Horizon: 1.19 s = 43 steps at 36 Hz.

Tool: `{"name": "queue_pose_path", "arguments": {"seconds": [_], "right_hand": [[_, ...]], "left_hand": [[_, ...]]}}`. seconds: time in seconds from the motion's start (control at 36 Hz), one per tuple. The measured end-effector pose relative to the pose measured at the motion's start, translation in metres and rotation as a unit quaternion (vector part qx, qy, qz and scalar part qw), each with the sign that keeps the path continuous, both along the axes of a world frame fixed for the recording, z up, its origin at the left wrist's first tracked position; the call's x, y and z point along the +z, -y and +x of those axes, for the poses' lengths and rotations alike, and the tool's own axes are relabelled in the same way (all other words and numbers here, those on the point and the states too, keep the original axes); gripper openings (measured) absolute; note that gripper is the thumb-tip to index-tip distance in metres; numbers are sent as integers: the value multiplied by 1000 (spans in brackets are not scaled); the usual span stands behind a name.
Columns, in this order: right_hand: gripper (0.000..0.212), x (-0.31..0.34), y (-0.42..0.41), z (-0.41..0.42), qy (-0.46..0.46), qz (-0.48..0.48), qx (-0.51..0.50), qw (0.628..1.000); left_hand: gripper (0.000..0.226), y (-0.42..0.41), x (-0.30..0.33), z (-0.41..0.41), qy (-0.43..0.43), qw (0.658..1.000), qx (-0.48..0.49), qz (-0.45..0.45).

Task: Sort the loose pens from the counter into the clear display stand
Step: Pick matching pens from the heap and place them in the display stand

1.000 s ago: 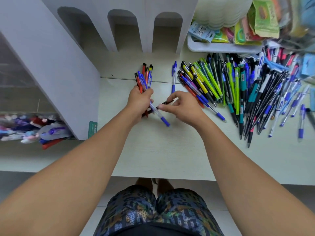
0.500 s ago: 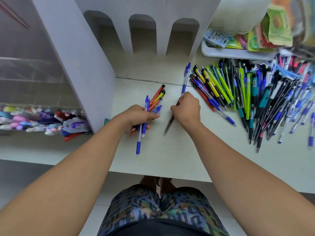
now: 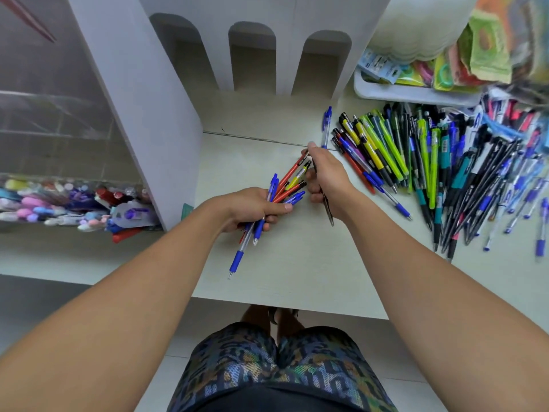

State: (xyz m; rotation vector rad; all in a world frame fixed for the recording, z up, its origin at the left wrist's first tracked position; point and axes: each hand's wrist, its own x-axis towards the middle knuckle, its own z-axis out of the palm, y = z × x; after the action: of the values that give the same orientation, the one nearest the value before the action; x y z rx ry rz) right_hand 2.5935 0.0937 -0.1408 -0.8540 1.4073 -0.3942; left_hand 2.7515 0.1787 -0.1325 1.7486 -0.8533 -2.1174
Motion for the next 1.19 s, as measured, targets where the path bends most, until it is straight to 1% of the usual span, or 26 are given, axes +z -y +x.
{"name": "queue_pose_path", "arguments": {"seconds": [0.06,0.14,0.17,0.22,0.25,0.36,0.44,0.5,0.56,0.64,0.72,0.75,0.83,0.92,0.97,1.0,1.03,1.08,1.11,1.14,1.19], "right_hand": [[23,-1,1,0,-12,-48,15,999],[18,0,4,-4,-32,-82,14,996],[19,0,5,-6,-30,-91,16,995],[30,0,6,-11,-37,-110,29,993],[33,0,6,-13,-42,-118,31,992],[22,0,5,-18,-53,-141,40,988],[25,3,2,-19,-43,-150,38,987],[32,5,2,-21,-31,-155,25,987],[38,4,5,-24,-37,-149,22,988],[42,4,8,-28,-54,-156,31,986],[54,5,10,-30,-46,-139,6,989],[51,5,10,-31,-42,-135,4,990],[36,4,11,-33,-37,-132,13,990],[28,0,10,-33,-63,-123,6,990],[11,-3,12,-33,-90,-125,7,988],[18,-5,15,-32,-107,-126,5,986],[30,-6,18,-31,-122,-119,7,985],[48,-2,24,-26,-153,-94,22,983],[50,1,27,-24,-165,-77,43,982],[46,3,30,-20,-170,-58,68,981],[31,10,34,-12,-158,-29,94,983]], "left_hand": [[25,4,2,-2,-1,1000,-20,-4],[28,12,5,-5,3,999,-43,-10],[28,14,6,-7,4,999,-47,-11],[26,17,8,-10,8,998,-57,-9],[24,18,9,-13,10,998,-58,-7],[23,23,9,-24,0,1000,-19,-7],[24,27,7,-30,-12,1000,-3,-2],[22,28,6,-32,-21,1000,2,-3],[21,28,7,-35,-34,999,2,-1],[19,31,9,-38,-45,999,6,1],[20,34,9,-39,-45,999,-2,4],[20,35,9,-39,-44,999,-5,8],[22,35,9,-40,-41,999,-8,14],[22,35,9,-41,-25,1000,-7,11],[25,33,9,-40,-8,1000,-15,11],[27,30,9,-39,1,1000,-26,9],[29,28,9,-37,8,999,-44,6],[31,23,9,-32,20,997,-80,-12],[30,21,9,-29,26,996,-86,-21],[28,20,10,-26,31,996,-85,-28],[27,19,12,-20,34,996,-78,-34]]}}
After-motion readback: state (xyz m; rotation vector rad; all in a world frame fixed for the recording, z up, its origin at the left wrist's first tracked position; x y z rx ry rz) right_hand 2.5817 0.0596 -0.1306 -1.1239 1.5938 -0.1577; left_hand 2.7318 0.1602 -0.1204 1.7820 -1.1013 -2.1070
